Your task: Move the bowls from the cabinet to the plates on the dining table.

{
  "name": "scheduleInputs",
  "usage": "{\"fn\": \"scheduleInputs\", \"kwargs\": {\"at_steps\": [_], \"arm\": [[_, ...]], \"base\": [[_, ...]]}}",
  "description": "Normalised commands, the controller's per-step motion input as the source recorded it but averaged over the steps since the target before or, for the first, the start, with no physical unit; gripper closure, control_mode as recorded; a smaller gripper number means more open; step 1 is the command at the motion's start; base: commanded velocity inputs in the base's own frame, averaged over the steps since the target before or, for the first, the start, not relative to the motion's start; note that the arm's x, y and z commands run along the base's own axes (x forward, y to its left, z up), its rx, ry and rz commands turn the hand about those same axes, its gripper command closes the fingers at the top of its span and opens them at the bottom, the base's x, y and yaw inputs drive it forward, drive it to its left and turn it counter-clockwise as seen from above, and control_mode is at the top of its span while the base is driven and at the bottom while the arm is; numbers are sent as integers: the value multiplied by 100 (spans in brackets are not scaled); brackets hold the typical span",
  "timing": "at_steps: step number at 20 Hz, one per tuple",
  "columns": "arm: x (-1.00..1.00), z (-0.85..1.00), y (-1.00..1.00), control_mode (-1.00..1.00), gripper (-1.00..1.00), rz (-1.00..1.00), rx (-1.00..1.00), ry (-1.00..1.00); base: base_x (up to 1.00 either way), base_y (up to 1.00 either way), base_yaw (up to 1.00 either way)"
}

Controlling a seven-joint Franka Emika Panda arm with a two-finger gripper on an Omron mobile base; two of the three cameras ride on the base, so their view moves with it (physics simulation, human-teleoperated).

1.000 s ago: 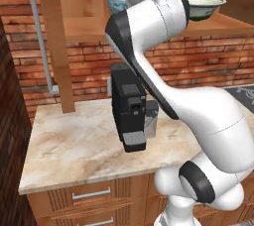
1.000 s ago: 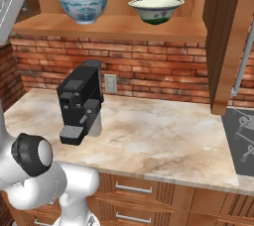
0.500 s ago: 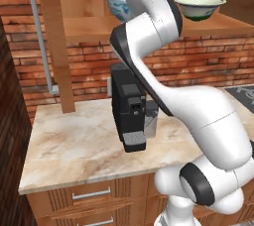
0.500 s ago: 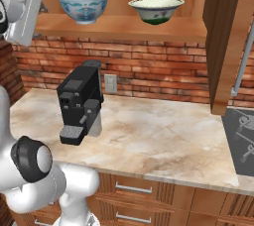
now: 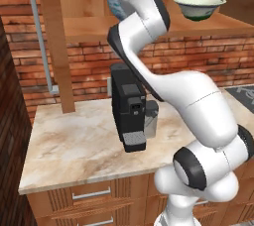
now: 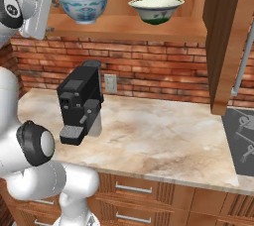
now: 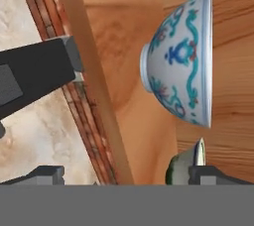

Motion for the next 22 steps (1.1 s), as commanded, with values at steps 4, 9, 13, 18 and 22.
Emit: {"fn": "scheduleInputs", "kwargs": {"at_steps": [4, 9, 13, 18, 22], "arm": [[40, 29, 0, -100, -100, -7, 7, 0], [41, 9, 0, -100, -100, -1, 12, 0], [51, 5, 0, -100, -100, 0, 6, 0], [60, 0, 0, -100, -100, 0, 0, 0], [58, 0, 0, -100, -100, 0, 0, 0]], "base": [[0, 0, 0], [0, 0, 0], [0, 0, 0], [0, 0, 0], [0, 0, 0]]}}
